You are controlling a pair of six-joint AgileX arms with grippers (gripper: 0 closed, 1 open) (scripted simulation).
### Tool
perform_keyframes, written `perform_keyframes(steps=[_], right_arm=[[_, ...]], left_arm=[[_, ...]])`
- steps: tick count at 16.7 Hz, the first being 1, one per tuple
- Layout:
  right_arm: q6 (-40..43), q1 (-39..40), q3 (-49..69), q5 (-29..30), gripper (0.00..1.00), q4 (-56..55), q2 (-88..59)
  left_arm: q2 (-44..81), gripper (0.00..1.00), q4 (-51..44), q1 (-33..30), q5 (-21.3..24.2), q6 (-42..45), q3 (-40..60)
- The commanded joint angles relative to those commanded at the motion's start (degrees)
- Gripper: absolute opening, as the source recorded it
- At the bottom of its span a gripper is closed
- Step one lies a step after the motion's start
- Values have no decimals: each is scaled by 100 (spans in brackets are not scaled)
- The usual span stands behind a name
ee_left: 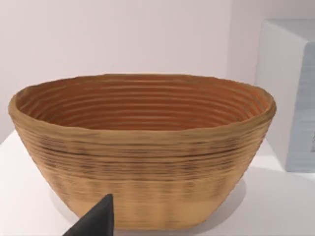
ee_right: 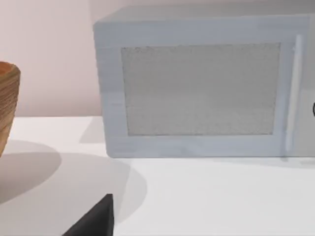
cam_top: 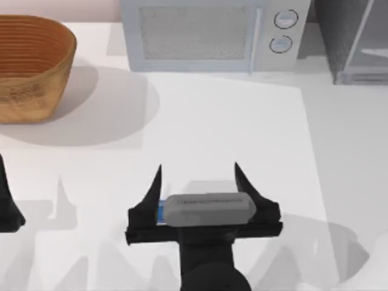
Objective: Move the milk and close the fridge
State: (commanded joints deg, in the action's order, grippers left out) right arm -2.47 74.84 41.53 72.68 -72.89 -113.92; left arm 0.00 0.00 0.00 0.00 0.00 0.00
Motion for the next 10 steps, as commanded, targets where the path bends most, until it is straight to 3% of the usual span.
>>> perform_keyframes(steps=[5,10], right_arm=[[-43,393,1053,551,100,-679,-2042],[-62,497,1398,737,100,-888,-2639]], left_arm=[[0,100,0,0,0,0,0],[0,100,0,0,0,0,0]])
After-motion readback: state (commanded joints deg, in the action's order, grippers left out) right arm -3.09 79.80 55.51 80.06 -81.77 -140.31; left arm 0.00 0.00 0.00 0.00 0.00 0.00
